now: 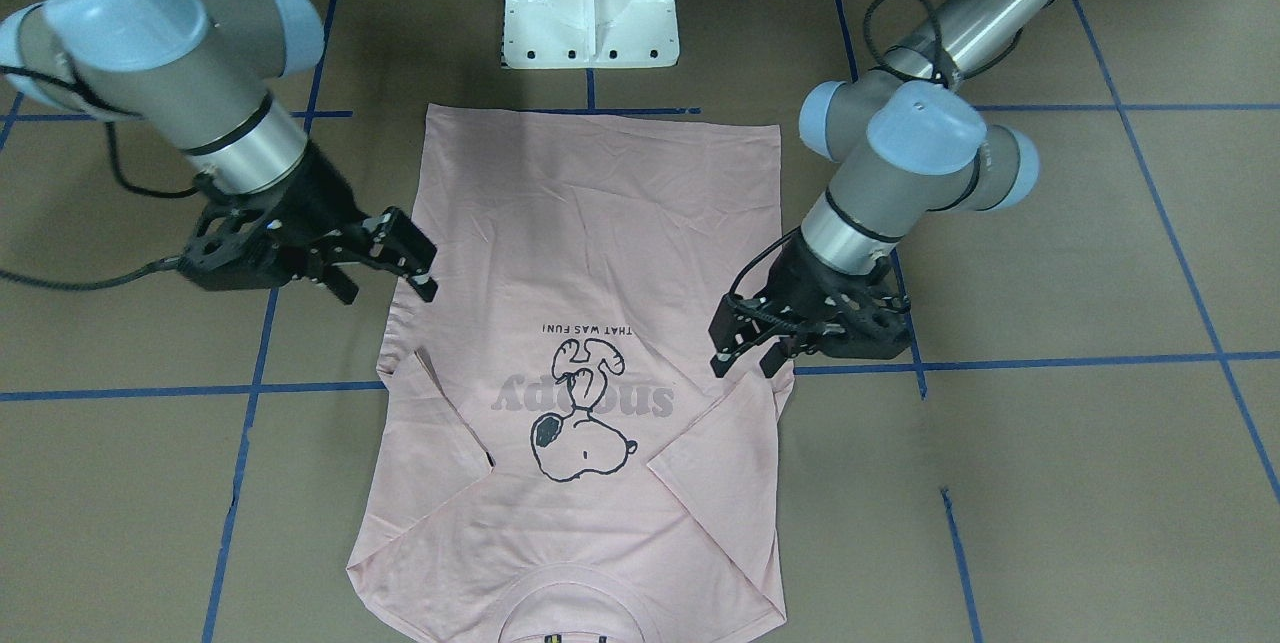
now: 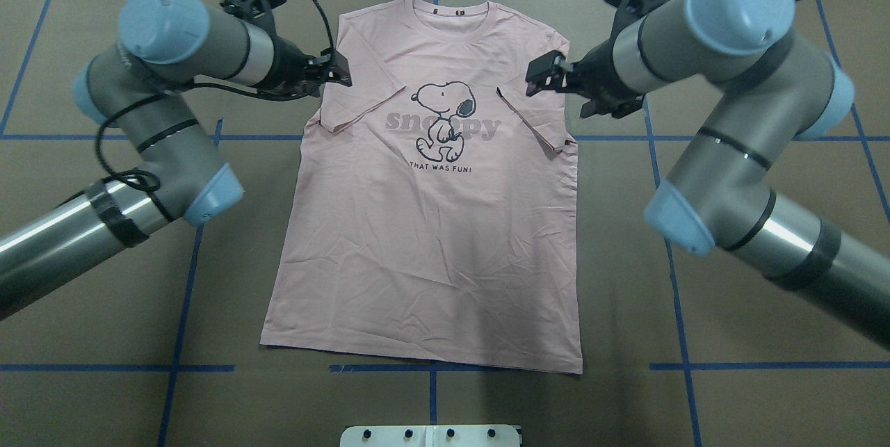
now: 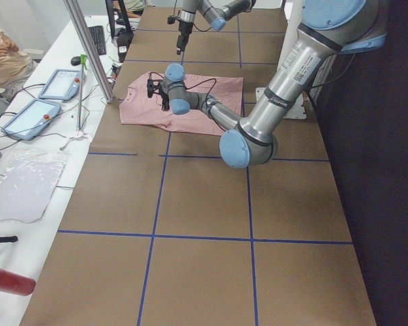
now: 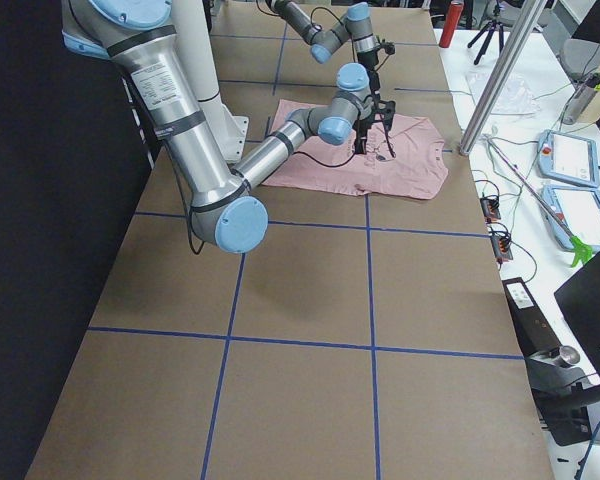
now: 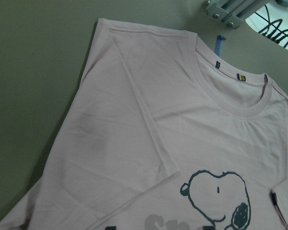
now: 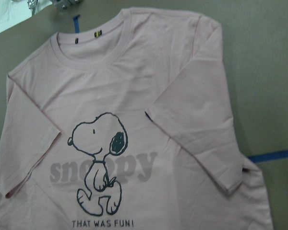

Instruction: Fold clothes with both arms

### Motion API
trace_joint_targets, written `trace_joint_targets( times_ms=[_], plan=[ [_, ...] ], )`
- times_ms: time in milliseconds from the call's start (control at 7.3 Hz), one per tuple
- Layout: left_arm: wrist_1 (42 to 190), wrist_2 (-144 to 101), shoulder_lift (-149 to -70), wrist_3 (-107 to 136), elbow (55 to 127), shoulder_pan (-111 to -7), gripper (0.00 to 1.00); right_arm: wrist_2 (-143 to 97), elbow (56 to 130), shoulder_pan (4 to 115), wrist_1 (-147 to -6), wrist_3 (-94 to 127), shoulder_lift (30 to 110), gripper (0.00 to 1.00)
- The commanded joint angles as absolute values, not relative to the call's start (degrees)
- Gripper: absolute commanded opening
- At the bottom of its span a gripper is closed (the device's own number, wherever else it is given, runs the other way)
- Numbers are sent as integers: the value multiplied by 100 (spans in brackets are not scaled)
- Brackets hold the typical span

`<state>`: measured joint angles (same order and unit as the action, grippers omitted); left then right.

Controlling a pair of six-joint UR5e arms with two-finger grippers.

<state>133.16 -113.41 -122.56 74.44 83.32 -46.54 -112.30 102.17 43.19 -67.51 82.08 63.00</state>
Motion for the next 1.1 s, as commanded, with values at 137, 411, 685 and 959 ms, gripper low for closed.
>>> trace_joint_targets(
  times_ms=[137,411,685,959],
  plan=[
    [13324,-11830,-10989,6768,9446,-4939,67,-9480,11159,2528,-6776,9874,7081,96],
    [13342,-11821,-10672,6794,9562,-4992,67,-9325,11197,2259,-6776,10263,7601,92],
    [13324,-11908,-10433,6803,9738,-4992,68,-9282,11250,1900,-7371,11008,7673,89],
    [13324,-11909,-10424,6803,9861,-5010,68,-9062,11800,1662,-8037,11677,7752,88]
  ],
)
